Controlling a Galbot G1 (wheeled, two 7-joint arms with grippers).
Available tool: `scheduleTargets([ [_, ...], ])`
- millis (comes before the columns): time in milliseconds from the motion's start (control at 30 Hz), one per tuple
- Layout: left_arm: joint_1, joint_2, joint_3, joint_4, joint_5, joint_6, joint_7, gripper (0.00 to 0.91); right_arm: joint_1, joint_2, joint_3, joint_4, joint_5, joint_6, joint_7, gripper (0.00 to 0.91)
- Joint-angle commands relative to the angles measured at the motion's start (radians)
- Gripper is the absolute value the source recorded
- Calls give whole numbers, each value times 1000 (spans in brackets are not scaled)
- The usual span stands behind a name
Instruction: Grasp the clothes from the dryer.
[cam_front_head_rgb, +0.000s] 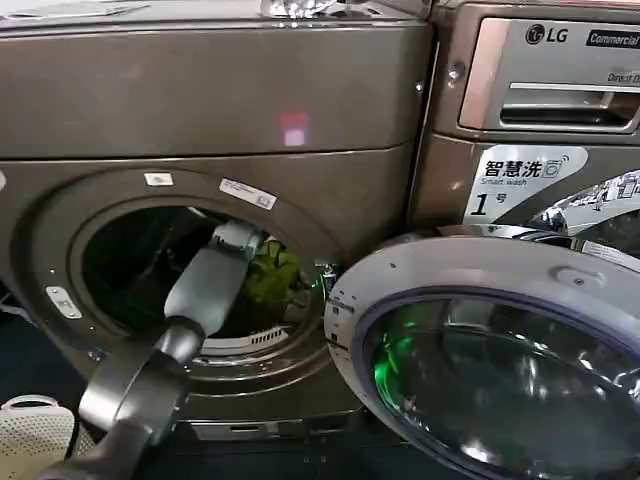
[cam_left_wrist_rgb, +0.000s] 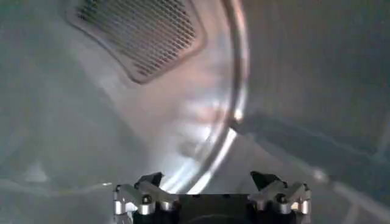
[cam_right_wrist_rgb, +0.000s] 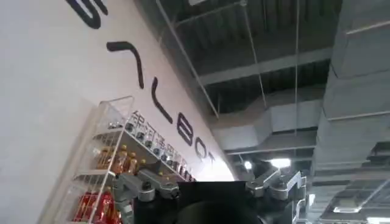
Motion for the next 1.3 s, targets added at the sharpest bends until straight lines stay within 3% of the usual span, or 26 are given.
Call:
scheduleTargets([
  [33, -59, 29, 190, 106, 92, -20, 343, 907, -1, -1, 0, 3, 1, 0, -1, 907],
  [600, -132, 52, 380, 218, 313, -155, 689, 907, 5, 0, -13, 22, 2, 0, -5, 907],
  [1300, -172, 53, 528, 253, 567, -214, 824, 907, 16, -8, -24, 24, 1, 0, -8, 907],
])
